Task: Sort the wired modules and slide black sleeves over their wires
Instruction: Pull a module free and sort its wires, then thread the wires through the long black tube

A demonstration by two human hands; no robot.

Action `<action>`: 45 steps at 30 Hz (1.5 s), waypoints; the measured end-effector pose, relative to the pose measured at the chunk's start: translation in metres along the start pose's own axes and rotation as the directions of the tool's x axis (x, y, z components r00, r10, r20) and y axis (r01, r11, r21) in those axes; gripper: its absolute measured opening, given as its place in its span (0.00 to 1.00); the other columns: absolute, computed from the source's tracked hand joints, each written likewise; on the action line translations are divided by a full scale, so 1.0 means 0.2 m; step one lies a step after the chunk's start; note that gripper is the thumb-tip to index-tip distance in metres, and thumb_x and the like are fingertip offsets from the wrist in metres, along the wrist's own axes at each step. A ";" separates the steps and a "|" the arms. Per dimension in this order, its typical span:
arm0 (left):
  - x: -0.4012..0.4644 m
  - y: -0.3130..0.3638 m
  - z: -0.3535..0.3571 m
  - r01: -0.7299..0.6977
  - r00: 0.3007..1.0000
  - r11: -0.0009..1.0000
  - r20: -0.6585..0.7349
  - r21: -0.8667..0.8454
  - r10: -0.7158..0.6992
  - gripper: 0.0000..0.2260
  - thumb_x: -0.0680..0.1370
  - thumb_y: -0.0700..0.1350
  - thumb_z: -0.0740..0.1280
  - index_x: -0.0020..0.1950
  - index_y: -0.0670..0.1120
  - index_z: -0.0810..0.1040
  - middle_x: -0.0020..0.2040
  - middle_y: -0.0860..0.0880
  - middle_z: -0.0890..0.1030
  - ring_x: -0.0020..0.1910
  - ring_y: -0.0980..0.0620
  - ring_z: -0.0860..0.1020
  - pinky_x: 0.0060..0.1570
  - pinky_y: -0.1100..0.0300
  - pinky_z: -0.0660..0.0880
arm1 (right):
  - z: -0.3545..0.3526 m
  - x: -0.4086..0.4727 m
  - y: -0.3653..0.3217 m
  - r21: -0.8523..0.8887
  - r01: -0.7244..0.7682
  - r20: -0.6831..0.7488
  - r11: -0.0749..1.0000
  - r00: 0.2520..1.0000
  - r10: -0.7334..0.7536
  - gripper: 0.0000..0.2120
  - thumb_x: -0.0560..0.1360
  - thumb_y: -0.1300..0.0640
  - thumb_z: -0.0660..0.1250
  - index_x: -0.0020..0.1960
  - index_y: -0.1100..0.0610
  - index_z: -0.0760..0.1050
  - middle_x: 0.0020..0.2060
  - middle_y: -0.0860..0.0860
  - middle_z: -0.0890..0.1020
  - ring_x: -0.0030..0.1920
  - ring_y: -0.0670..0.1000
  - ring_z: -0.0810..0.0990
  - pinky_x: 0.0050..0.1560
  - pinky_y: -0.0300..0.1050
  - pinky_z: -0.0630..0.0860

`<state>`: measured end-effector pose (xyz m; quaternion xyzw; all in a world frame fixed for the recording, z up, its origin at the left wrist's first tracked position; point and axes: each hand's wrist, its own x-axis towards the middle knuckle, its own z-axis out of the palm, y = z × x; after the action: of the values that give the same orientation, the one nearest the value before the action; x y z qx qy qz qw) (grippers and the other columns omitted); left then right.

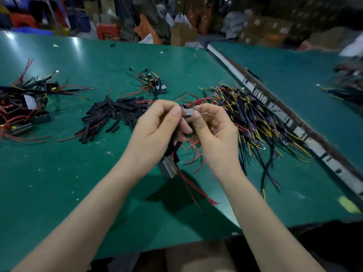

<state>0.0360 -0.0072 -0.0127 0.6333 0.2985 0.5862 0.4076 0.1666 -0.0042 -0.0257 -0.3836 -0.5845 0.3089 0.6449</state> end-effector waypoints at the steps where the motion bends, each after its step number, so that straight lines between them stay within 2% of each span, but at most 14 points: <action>1: 0.00 -0.02 0.06 0.007 1.000 1.000 0.030 0.024 -0.007 0.06 0.81 0.42 0.58 0.46 0.46 0.73 0.32 0.53 0.79 0.30 0.56 0.75 0.35 0.65 0.74 | -0.04 0.00 0.01 -0.041 -0.028 -0.026 0.999 0.999 0.027 0.07 0.78 0.61 0.66 0.48 0.49 0.74 0.40 0.47 0.81 0.40 0.45 0.79 0.44 0.42 0.76; 5: -0.03 -0.14 0.18 0.072 0.995 0.984 0.053 0.166 -0.081 0.08 0.81 0.42 0.60 0.43 0.50 0.73 0.30 0.55 0.78 0.28 0.58 0.73 0.33 0.69 0.71 | -0.24 -0.03 0.07 -0.229 -0.196 -0.133 0.953 0.977 0.169 0.05 0.79 0.55 0.64 0.53 0.47 0.70 0.42 0.51 0.80 0.36 0.47 0.80 0.44 0.45 0.77; 7: -0.04 -0.19 0.18 0.107 0.992 0.975 0.039 0.195 -0.117 0.08 0.81 0.43 0.60 0.43 0.52 0.74 0.30 0.55 0.78 0.27 0.59 0.73 0.32 0.70 0.70 | -0.37 -0.03 0.09 -0.412 -0.197 -0.213 0.890 0.970 0.116 0.07 0.78 0.54 0.66 0.53 0.48 0.70 0.40 0.47 0.79 0.37 0.49 0.78 0.44 0.45 0.74; 10: -0.04 -0.22 0.16 0.154 0.988 0.976 0.002 0.153 -0.156 0.08 0.81 0.43 0.60 0.44 0.50 0.75 0.30 0.55 0.78 0.29 0.59 0.73 0.33 0.69 0.71 | -0.59 -0.02 0.09 -0.703 -0.271 -0.292 0.658 0.953 0.080 0.10 0.75 0.55 0.67 0.55 0.49 0.71 0.39 0.46 0.79 0.41 0.53 0.76 0.40 0.44 0.65; 13: -0.04 -0.22 0.15 0.215 0.976 0.974 -0.025 0.076 -0.214 0.07 0.80 0.39 0.62 0.44 0.47 0.75 0.29 0.54 0.78 0.29 0.57 0.72 0.33 0.67 0.71 | -0.76 0.00 0.07 -0.796 -0.505 -0.396 0.332 0.851 0.345 0.16 0.75 0.50 0.67 0.59 0.52 0.68 0.47 0.52 0.80 0.47 0.56 0.74 0.42 0.47 0.66; 16: -0.04 -0.22 0.13 0.245 0.969 0.969 -0.025 -0.003 -0.245 0.05 0.79 0.38 0.63 0.44 0.45 0.76 0.29 0.53 0.77 0.28 0.55 0.72 0.32 0.66 0.71 | -0.80 -0.01 0.07 -0.839 -0.532 -0.385 0.116 0.731 0.564 0.24 0.75 0.47 0.68 0.63 0.58 0.63 0.57 0.60 0.76 0.55 0.61 0.75 0.47 0.50 0.68; 21: -0.07 -0.22 0.12 0.257 0.966 0.965 -0.019 -0.048 -0.258 0.04 0.77 0.39 0.65 0.44 0.46 0.78 0.30 0.52 0.79 0.30 0.55 0.75 0.35 0.66 0.73 | -0.78 -0.01 0.04 -0.785 -0.580 -0.395 0.216 0.738 0.548 0.24 0.76 0.52 0.69 0.66 0.57 0.63 0.53 0.61 0.78 0.49 0.59 0.76 0.46 0.48 0.69; 24: -0.08 -0.22 0.11 0.251 0.968 0.966 0.014 -0.057 -0.251 0.02 0.76 0.43 0.67 0.45 0.48 0.80 0.32 0.51 0.80 0.32 0.55 0.76 0.37 0.66 0.74 | -0.80 -0.03 0.03 -0.681 -0.599 -0.438 0.422 0.794 0.422 0.22 0.75 0.57 0.68 0.66 0.55 0.65 0.45 0.54 0.79 0.46 0.59 0.80 0.50 0.52 0.76; 26: -0.08 -0.21 0.11 0.249 0.968 0.965 0.034 -0.076 -0.247 0.02 0.75 0.44 0.68 0.44 0.50 0.81 0.33 0.51 0.81 0.33 0.54 0.77 0.37 0.66 0.74 | -0.79 -0.05 0.02 -0.507 -0.575 -0.466 0.643 0.810 0.357 0.20 0.75 0.59 0.67 0.65 0.56 0.67 0.40 0.48 0.78 0.38 0.51 0.80 0.47 0.52 0.78; 29: -0.09 -0.21 0.10 0.261 0.965 0.962 0.050 -0.081 -0.257 0.05 0.75 0.44 0.68 0.43 0.53 0.82 0.35 0.50 0.82 0.34 0.53 0.78 0.37 0.65 0.74 | -0.70 -0.02 -0.01 -0.041 -0.469 -0.457 0.882 0.794 0.401 0.16 0.77 0.63 0.66 0.63 0.58 0.70 0.39 0.49 0.78 0.30 0.43 0.74 0.33 0.38 0.74; 32: -0.09 -0.20 0.10 0.287 0.957 0.953 0.067 -0.098 -0.282 0.05 0.73 0.46 0.67 0.42 0.54 0.82 0.35 0.50 0.82 0.34 0.53 0.79 0.36 0.64 0.74 | -0.56 0.02 -0.04 0.366 -0.344 -0.342 0.865 0.814 0.469 0.09 0.77 0.66 0.65 0.56 0.57 0.74 0.37 0.50 0.81 0.30 0.43 0.76 0.29 0.35 0.73; 35: -0.09 -0.19 0.10 0.310 0.950 0.942 0.074 -0.126 -0.302 0.06 0.73 0.46 0.66 0.41 0.54 0.83 0.34 0.50 0.82 0.34 0.53 0.78 0.36 0.64 0.73 | -0.42 0.07 -0.06 0.519 -0.288 -0.247 0.805 0.851 0.464 0.08 0.77 0.67 0.64 0.50 0.56 0.76 0.35 0.50 0.82 0.29 0.43 0.77 0.28 0.34 0.73; 40: -0.07 -0.20 0.10 0.354 0.935 0.923 0.075 -0.149 -0.347 0.08 0.73 0.48 0.65 0.41 0.50 0.84 0.33 0.51 0.81 0.33 0.55 0.77 0.33 0.67 0.71 | -0.25 0.19 -0.05 0.537 -0.279 -0.106 0.796 0.914 0.391 0.08 0.79 0.66 0.62 0.53 0.54 0.75 0.37 0.47 0.83 0.32 0.42 0.76 0.30 0.35 0.73; 45: -0.04 -0.20 0.10 0.407 0.913 0.899 0.063 -0.161 -0.403 0.12 0.73 0.52 0.61 0.38 0.54 0.84 0.31 0.52 0.79 0.30 0.56 0.76 0.31 0.68 0.70 | -0.18 0.24 0.02 0.484 -0.217 -0.090 0.848 0.951 0.295 0.10 0.80 0.66 0.61 0.56 0.53 0.74 0.39 0.47 0.84 0.35 0.45 0.79 0.34 0.36 0.73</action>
<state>0.0590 0.0026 -0.0515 0.5285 0.3665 0.5030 0.5774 0.2085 0.0340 -0.0044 -0.3148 -0.3821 0.4919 0.7162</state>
